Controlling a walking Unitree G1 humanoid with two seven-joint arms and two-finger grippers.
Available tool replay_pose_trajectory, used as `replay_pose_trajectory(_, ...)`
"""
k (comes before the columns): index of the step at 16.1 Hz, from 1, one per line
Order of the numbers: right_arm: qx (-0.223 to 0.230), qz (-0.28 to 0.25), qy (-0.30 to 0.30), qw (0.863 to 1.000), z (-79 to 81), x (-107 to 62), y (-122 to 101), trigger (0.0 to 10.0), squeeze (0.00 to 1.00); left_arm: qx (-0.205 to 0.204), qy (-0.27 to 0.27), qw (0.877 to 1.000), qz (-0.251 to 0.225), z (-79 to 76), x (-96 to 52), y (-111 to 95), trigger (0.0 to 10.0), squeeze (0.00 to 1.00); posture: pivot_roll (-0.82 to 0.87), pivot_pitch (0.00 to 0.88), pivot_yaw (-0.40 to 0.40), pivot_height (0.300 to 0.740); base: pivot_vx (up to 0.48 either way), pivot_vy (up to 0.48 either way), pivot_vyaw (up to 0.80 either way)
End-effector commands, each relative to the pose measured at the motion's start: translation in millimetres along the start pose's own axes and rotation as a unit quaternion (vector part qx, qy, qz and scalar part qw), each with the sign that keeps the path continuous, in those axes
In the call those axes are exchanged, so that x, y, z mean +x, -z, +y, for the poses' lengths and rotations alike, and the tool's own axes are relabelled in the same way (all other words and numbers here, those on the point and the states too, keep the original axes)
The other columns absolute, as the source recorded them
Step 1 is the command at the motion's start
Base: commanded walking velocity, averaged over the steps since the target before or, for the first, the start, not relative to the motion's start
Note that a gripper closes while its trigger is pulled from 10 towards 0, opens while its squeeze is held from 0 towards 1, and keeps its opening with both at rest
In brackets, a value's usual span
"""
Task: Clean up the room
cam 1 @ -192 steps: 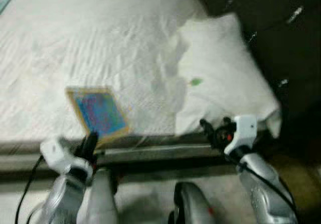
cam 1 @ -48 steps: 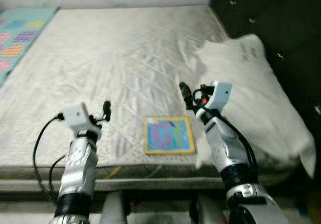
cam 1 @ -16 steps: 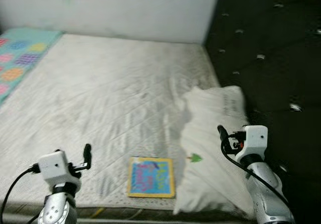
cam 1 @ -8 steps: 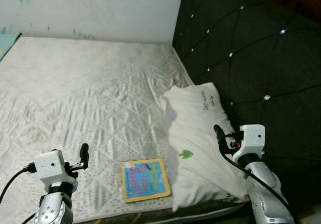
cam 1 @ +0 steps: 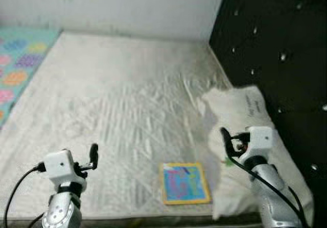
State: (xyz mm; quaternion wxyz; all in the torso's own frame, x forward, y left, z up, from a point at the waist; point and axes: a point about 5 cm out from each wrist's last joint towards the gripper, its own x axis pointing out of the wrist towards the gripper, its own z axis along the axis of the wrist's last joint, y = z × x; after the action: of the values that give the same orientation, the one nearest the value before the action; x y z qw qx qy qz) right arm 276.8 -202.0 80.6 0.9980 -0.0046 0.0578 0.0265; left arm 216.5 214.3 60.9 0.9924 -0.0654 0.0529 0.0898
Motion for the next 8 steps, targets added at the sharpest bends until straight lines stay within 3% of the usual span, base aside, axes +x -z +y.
replay_pose_trajectory(1,0.003,-0.004,-0.002,1.0,2.0,1.9,-3.1,10.0,0.0,0.005,-0.011,1.0,0.006,7.0,-2.1,0.9,10.0,0.0,-0.04,0.033,-0.06,0.74,0.0,0.356,0.0)
replay_pose_trajectory(6,0.003,-0.008,-0.005,1.0,3.4,5.1,-5.3,10.0,0.0,0.005,-0.013,1.0,0.005,6.5,0.0,0.4,10.0,0.0,-0.04,0.027,-0.061,0.74,0.0,0.353,0.0)
replay_pose_trajectory(8,0.005,-0.01,-0.007,1.0,5.2,6.6,-6.5,10.0,0.0,0.001,-0.014,1.0,0.0,6.8,0.4,-0.5,10.0,0.0,-0.03,0.026,-0.061,0.74,0.0,0.141,0.0)
